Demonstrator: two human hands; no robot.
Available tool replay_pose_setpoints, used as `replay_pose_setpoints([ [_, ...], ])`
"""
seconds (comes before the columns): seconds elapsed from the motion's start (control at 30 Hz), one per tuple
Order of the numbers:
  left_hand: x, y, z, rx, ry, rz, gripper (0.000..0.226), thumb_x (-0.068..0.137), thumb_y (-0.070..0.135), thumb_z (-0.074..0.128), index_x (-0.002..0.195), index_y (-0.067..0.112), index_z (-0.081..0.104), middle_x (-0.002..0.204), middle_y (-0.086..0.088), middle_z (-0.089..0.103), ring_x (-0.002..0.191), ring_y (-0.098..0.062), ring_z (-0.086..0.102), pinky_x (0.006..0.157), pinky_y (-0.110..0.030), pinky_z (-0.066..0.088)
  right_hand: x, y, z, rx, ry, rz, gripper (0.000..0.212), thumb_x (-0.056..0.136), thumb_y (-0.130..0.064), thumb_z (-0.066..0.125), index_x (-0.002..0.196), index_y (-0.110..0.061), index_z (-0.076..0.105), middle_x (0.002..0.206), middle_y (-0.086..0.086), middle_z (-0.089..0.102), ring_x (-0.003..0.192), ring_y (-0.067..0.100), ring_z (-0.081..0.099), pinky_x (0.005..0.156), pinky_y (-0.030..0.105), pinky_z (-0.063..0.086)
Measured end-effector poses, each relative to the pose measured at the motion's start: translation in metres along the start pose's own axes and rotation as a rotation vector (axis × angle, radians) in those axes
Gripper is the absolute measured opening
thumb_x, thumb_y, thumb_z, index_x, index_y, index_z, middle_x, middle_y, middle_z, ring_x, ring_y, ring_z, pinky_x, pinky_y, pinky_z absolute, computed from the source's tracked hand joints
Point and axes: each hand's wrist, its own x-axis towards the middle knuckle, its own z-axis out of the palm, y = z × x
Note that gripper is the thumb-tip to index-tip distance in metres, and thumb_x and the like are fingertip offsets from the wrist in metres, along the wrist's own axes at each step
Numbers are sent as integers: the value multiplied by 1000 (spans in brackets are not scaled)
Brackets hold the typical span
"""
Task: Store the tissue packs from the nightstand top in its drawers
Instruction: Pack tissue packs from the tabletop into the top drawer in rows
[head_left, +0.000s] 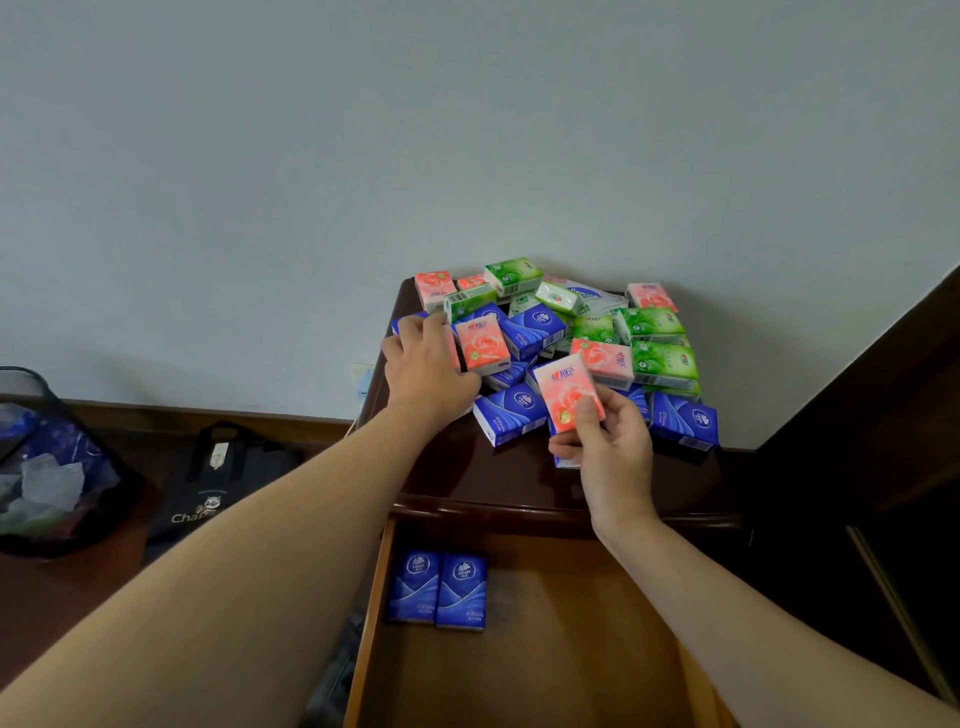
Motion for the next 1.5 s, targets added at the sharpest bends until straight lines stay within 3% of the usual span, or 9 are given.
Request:
replay_pose_setpoints([
  [0.33, -69, 3, -36, -293, 15, 19, 88, 78, -7, 67, 156, 16, 32, 151, -11, 26, 137, -33, 29, 113, -42, 38, -31, -38, -7, 87, -47, 41, 41, 97, -14, 72, 134, -26, 59, 111, 8, 71, 71, 21, 72, 64, 38, 64],
  [0.57, -147, 1, -32, -533, 57, -195, 79, 77, -10, 70, 146, 24, 51, 144, -4, 40, 130, -22, 47, 97, -28, 47, -85, -49, -8, 314, -229, 419, 15, 96, -12, 57, 106, -8, 69, 82, 13, 66, 63, 20, 64, 67, 46, 63],
  [0.7, -195, -11, -31, -1055, -253, -355, 76, 68, -20, 54, 137, 11, 61, 129, -16, 65, 109, -25, 65, 68, -26, 54, -118, -42, -10, 269, -374, 581, 34, 93, -38, 74, 113, -11, 73, 85, 10, 70, 70, 20, 64, 72, 46, 63],
  [0.83, -226, -32, -35, -1180, -561, -322, 75, 60, -11, 66, 135, 2, 64, 119, -19, 74, 115, -31, 69, 90, -34, 58, -140, -32, -9, 190, -404, 557, 57, 83, -53, 79, 119, -9, 72, 67, 8, 52, 57, 15, 50, 74, 42, 62],
  [0.93, -239, -47, -38, -1253, -675, -284, 46, 84, 5, 75, 129, 7, 69, 125, -18, 72, 113, -25, 71, 100, -36, 55, -147, -24, -11, 156, -395, 566, 53, 92, -48, 74, 123, -5, 69, 74, 10, 61, 58, 16, 56, 75, 43, 63],
  [1.1, -257, -71, -35, -1065, -486, -467, 66, 80, 14, 89, 134, 27, 54, 119, -15, 69, 90, -25, 79, 72, -42, 65, -159, -15, -8, 71, -397, 608, 42, 98, -43, 68, 128, -14, 64, 108, 18, 74, 73, 25, 75, 69, 42, 63],
  [1.2, -269, -83, -26, -1030, -237, -446, 50, 89, 17, 79, 126, 43, 57, 114, -11, 70, 76, -19, 78, 59, -37, 62, -166, -1, -10, -11, -341, 635, 32, 101, -40, 67, 128, -24, 60, 117, 18, 72, 88, 31, 77, 71, 46, 64],
  [1.3, -278, -94, -19, -1029, 25, -476, 28, 97, 19, 70, 113, 38, 58, 114, -6, 68, 87, -21, 76, 57, -35, 62, -174, 19, -14, -265, -309, 654, 29, 103, -37, 64, 129, -27, 56, 115, 8, 73, 96, 25, 74, 67, 39, 61],
  [1.5, -289, -104, -10, -970, 184, -470, 20, 104, 29, 59, 122, 37, 52, 114, 3, 63, 94, -17, 71, 53, -27, 59, -192, 59, -5, -486, -309, 710, 29, 96, -17, 75, 121, -14, 59, 107, 9, 75, 84, 19, 71, 60, 28, 54],
])
